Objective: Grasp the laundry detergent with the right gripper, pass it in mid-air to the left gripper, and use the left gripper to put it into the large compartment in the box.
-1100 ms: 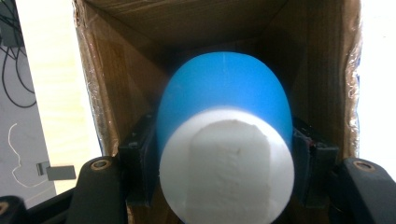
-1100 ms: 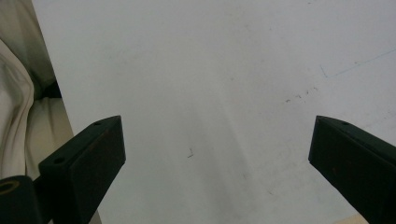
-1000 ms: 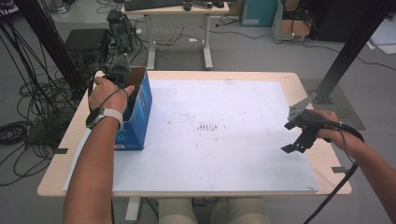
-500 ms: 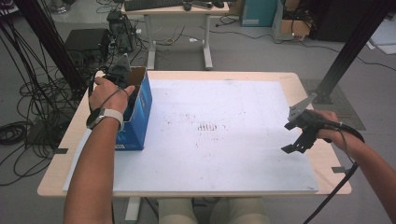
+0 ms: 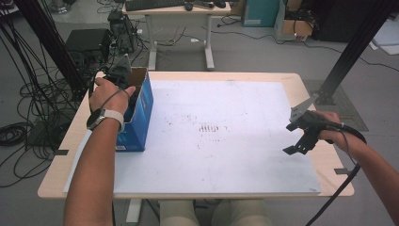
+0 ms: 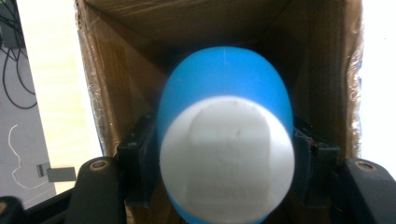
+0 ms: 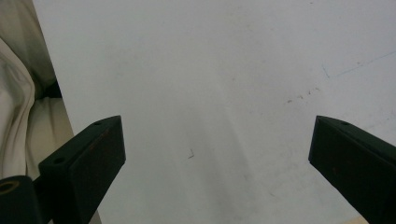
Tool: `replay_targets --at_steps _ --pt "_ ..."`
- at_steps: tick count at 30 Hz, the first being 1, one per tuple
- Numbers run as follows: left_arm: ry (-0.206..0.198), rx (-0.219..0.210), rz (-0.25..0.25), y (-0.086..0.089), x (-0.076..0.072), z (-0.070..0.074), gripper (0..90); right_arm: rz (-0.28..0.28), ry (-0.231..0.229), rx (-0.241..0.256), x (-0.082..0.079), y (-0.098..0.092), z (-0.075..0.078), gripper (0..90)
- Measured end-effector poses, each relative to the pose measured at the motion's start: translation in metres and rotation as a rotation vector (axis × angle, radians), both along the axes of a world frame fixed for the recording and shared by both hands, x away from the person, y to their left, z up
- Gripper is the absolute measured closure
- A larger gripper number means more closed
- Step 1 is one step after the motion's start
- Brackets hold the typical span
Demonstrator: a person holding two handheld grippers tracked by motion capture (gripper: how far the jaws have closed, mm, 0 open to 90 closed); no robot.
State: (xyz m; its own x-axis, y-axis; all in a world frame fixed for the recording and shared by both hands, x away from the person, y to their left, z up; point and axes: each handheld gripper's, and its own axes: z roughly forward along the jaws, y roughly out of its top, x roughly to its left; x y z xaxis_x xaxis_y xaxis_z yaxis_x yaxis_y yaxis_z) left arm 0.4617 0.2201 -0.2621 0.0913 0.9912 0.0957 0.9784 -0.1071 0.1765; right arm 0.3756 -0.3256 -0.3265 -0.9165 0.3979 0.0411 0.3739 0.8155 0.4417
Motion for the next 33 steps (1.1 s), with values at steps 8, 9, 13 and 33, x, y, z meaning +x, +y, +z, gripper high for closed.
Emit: replay_targets --at_steps 8,9,13,33 --pt "-0.023 -0.006 0.004 0.0039 -0.003 -0.0019 31.2 0.006 -0.003 -0.005 0.0003 -0.0003 0.0 3.9" --pt "-0.021 -0.006 0.001 0.0039 -0.0029 -0.002 31.0 0.006 -0.002 -0.004 0.0003 -0.0002 -0.0002 3.9" --pt "-0.025 -0.008 -0.002 0.0035 -0.0027 -0.0029 28.3 0.005 -0.002 -0.004 0.0001 0.0008 -0.0004 3.9" --pt "-0.045 -0.027 -0.02 0.0042 -0.0056 0.0043 24.0 0.02 -0.022 0.018 0.0003 -0.0002 -0.0008 3.9"
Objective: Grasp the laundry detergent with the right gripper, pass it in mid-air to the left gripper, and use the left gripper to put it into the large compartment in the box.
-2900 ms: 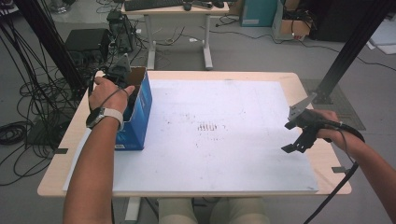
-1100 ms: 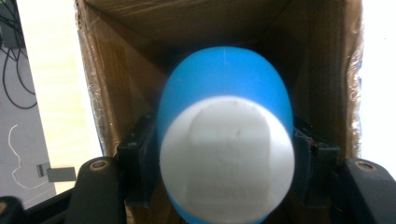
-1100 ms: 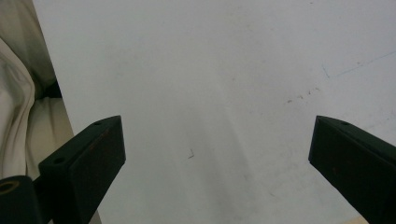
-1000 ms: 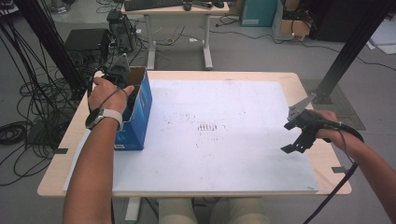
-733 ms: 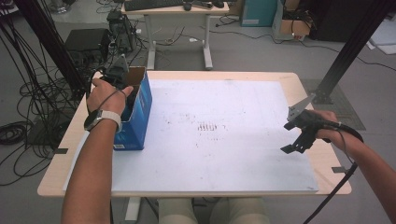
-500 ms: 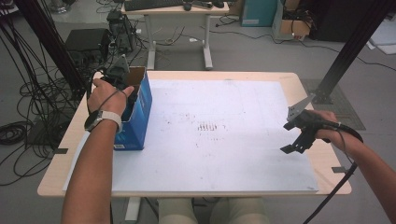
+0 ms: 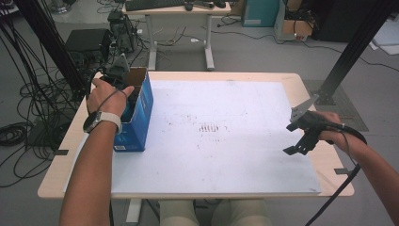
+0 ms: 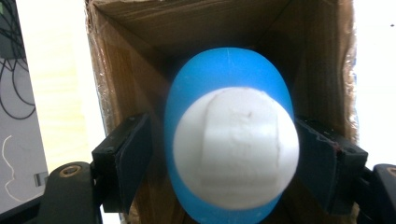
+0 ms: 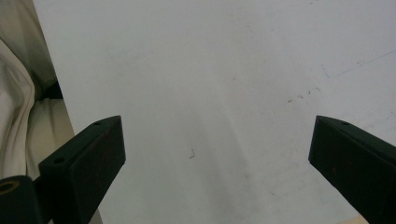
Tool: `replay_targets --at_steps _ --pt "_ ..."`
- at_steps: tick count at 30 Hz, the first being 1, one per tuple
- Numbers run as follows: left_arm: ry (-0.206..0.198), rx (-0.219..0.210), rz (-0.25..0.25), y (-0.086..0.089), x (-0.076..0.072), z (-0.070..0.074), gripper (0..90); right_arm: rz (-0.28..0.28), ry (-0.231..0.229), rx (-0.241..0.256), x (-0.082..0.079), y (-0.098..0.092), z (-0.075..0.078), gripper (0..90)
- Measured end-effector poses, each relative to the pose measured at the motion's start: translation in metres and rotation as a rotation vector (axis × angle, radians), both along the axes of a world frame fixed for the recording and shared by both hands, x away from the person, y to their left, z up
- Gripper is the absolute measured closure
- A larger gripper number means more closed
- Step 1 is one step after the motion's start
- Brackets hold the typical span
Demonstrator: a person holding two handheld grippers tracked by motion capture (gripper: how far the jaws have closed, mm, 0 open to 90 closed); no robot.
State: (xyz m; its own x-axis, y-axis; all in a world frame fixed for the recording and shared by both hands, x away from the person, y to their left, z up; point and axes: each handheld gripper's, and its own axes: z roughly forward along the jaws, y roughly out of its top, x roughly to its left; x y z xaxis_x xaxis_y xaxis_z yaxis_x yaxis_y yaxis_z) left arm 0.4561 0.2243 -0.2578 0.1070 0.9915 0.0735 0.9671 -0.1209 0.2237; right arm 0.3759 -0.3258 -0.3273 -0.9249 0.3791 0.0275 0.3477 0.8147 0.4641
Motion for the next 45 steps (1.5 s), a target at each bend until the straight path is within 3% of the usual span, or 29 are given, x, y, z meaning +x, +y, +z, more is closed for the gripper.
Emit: replay_targets --at_steps 1,3,6,10,18,22,23,27,30,36,41,45 --pt "0.003 0.003 -0.014 0.0 0.0 0.001 23.7 -0.023 0.017 -0.014 -0.002 0.0 0.001 3.9" --pt "0.005 0.009 -0.022 0.0 -0.001 0.005 22.4 -0.022 0.015 -0.012 -0.002 0.0 0.001 3.9" --pt "-0.012 -0.008 -0.023 0.0 -0.002 0.013 13.5 -0.023 0.016 -0.013 -0.002 0.001 0.001 3.9" --pt "-0.029 -0.013 -0.053 -0.001 -0.005 0.024 11.9 -0.014 0.008 -0.01 -0.002 0.001 0.002 3.9" --pt "-0.119 -0.032 -0.083 -0.006 -0.014 0.056 8.6 -0.023 0.009 -0.018 -0.003 0.0 0.005 3.9" --pt "-0.15 -0.053 -0.149 -0.011 -0.019 0.074 8.0 -0.023 0.001 -0.012 -0.002 0.0 0.007 3.9" --pt "-0.155 -0.06 -0.168 -0.013 -0.021 0.078 8.0 0.01 -0.024 0.003 0.001 0.0 0.005 3.9" --pt "-0.178 -0.043 -0.262 -0.026 -0.027 0.093 7.9 0.007 -0.021 0.004 0.001 0.0 0.007 3.9" --pt "-0.182 -0.054 -0.318 -0.037 -0.031 0.102 7.9 0.006 -0.023 0.002 0.001 0.001 0.008 3.9" --pt "-0.173 -0.055 -0.443 -0.06 -0.034 0.112 7.9 0.019 -0.024 0.004 0.001 0.001 0.01 3.9" --pt "-0.165 -0.071 -0.492 -0.078 -0.033 0.114 7.9 0.013 -0.02 0.002 0.0 0.0 0.012 3.9" --pt "-0.16 -0.067 -0.56 -0.092 -0.033 0.116 8.0 0.021 -0.022 0.0 0.0 0.0 0.014 3.9"
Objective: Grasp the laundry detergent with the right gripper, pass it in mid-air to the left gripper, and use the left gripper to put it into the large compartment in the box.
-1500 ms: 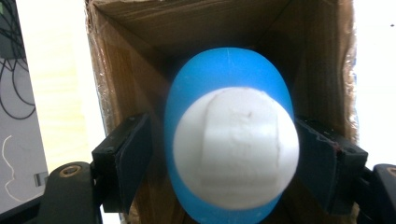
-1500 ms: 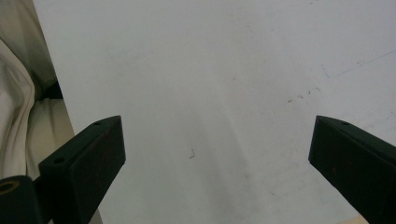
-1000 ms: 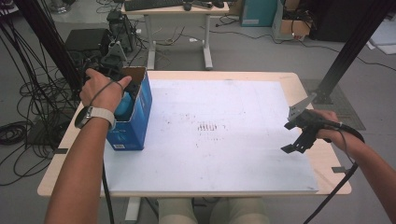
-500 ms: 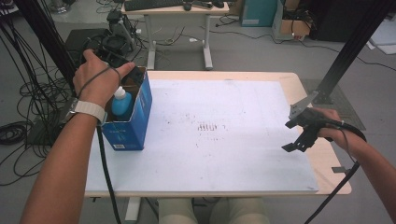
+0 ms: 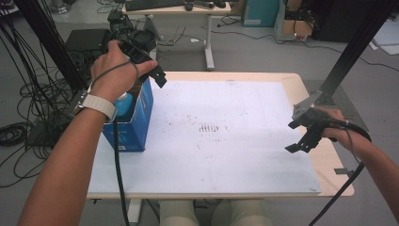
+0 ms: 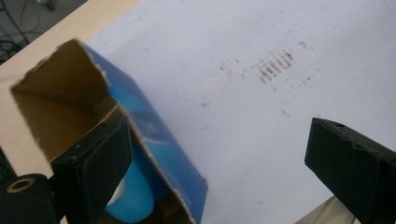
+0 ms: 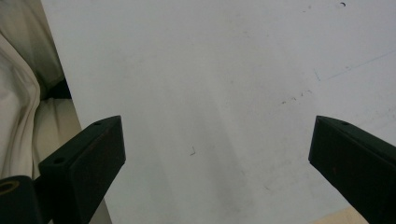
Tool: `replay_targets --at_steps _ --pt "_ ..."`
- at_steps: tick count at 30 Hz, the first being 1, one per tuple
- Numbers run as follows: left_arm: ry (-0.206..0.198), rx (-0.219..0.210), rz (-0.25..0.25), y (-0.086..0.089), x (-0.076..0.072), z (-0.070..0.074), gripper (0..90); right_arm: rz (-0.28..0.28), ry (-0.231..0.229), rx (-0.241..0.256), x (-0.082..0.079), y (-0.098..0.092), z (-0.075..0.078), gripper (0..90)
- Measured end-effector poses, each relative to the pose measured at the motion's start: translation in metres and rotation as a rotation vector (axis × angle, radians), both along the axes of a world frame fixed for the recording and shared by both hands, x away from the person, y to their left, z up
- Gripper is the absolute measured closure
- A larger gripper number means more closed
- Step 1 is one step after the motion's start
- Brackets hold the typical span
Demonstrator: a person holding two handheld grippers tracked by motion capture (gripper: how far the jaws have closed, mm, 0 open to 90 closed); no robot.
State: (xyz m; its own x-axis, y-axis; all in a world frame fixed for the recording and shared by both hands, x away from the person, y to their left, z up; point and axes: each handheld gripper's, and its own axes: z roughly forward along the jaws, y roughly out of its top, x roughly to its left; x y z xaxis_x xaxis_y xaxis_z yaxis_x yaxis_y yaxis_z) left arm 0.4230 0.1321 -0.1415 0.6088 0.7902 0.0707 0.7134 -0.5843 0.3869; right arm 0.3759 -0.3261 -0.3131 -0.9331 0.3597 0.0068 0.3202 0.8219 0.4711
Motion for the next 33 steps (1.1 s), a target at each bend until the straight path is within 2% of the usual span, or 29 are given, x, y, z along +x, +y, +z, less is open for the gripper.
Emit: replay_targets --at_steps 3,4,8,11,16,21,26,33 --pt "-0.008 -0.009 -0.059 -0.012 -0.002 0.0 8.6 -0.001 0.001 -0.002 0.0 0.0 0.0 3.9" --pt "0.003 0.014 -0.115 -0.014 -0.001 0.002 9.2 0.001 -0.001 -0.002 0.0 -0.001 0.001 3.9" --pt "0.0 0.015 -0.193 -0.025 -0.002 0.001 9.2 -0.006 -0.001 0.008 0.0 0.0 0.001 3.9" --pt "0.008 0.008 -0.228 -0.032 -0.003 -0.002 9.2 -0.006 -0.002 0.009 0.0 0.001 0.001 3.9" --pt "0.013 0.023 -0.285 -0.041 -0.005 -0.008 9.1 -0.006 -0.003 0.01 -0.001 0.002 0.003 3.9" --pt "0.028 0.047 -0.379 -0.052 -0.008 -0.015 9.1 -0.003 -0.002 0.013 -0.001 0.002 0.003 3.9" --pt "0.041 0.07 -0.425 -0.06 -0.01 -0.025 9.1 -0.005 -0.004 0.009 -0.002 0.002 0.005 3.9" --pt "0.048 0.081 -0.452 -0.068 -0.012 -0.033 9.1 -0.005 -0.005 0.014 -0.003 0.003 0.006 3.9"
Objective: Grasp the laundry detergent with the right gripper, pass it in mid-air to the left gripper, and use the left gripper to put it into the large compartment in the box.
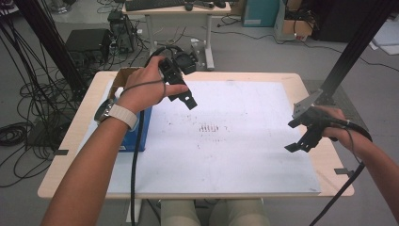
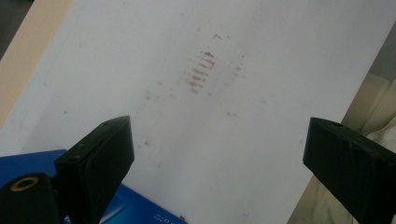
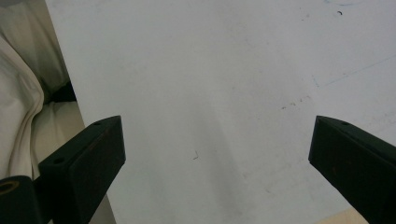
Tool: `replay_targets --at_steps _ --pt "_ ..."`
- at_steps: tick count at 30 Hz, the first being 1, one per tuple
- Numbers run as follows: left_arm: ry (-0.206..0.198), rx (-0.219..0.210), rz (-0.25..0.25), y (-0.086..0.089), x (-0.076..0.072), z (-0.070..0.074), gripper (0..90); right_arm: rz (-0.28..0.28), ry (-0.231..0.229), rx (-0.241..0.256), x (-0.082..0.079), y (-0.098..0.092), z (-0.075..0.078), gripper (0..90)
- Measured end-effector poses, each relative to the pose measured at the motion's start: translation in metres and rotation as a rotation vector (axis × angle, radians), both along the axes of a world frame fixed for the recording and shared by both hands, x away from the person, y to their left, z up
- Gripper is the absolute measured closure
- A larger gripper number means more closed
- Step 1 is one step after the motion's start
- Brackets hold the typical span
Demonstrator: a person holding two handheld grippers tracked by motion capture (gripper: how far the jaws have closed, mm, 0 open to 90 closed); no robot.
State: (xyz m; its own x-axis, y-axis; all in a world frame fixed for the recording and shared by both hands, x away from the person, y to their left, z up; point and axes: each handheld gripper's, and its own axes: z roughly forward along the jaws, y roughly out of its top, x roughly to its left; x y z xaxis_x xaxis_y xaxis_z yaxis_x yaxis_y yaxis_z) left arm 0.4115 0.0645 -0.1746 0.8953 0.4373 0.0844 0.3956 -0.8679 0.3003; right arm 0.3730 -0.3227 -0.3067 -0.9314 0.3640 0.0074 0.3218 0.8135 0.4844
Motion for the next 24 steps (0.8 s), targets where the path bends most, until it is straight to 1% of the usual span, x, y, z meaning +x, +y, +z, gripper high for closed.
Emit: replay_targets --at_steps 2,4,5,11,18,21,23,24 --pt "0.004 -0.002 -0.008 -0.0017 -0.0003 -0.0019 9.1 0.004 -0.002 -0.002 -0.0004 0.0 0.0011 3.9" --pt "0.006 0.003 -0.013 -0.0038 -0.0006 -0.0038 9.1 0.001 -0.002 0.001 -0.0011 0.0003 0.0016 3.9" --pt "0.009 0.012 -0.018 -0.0051 -0.0004 -0.0045 9.1 0.001 -0.004 0.0 -0.0012 0.0 0.0022 3.9" --pt "0.012 0.014 -0.021 -0.0087 0.001 -0.0079 9.1 0.004 -0.008 -0.007 -0.002 -0.0022 0.0029 3.8" --pt "0.008 0.009 -0.009 -0.0087 0.0008 -0.0086 9.1 0.004 -0.007 0.0 -0.0006 -0.0003 0.001 3.8" --pt "0.008 0.005 -0.004 -0.0077 -0.0002 -0.0096 9.1 0.015 -0.009 -0.001 -0.0003 0.0015 0.0008 3.9" --pt "0.007 0.01 -0.002 -0.0066 -0.0004 -0.01 9.1 0.017 -0.009 0.002 -0.0001 0.0027 0.0004 3.9" --pt "0.007 0.004 0.002 -0.0063 -0.0006 -0.0103 9.1 0.017 -0.01 0.001 0.0005 0.0032 0.0001 3.9"
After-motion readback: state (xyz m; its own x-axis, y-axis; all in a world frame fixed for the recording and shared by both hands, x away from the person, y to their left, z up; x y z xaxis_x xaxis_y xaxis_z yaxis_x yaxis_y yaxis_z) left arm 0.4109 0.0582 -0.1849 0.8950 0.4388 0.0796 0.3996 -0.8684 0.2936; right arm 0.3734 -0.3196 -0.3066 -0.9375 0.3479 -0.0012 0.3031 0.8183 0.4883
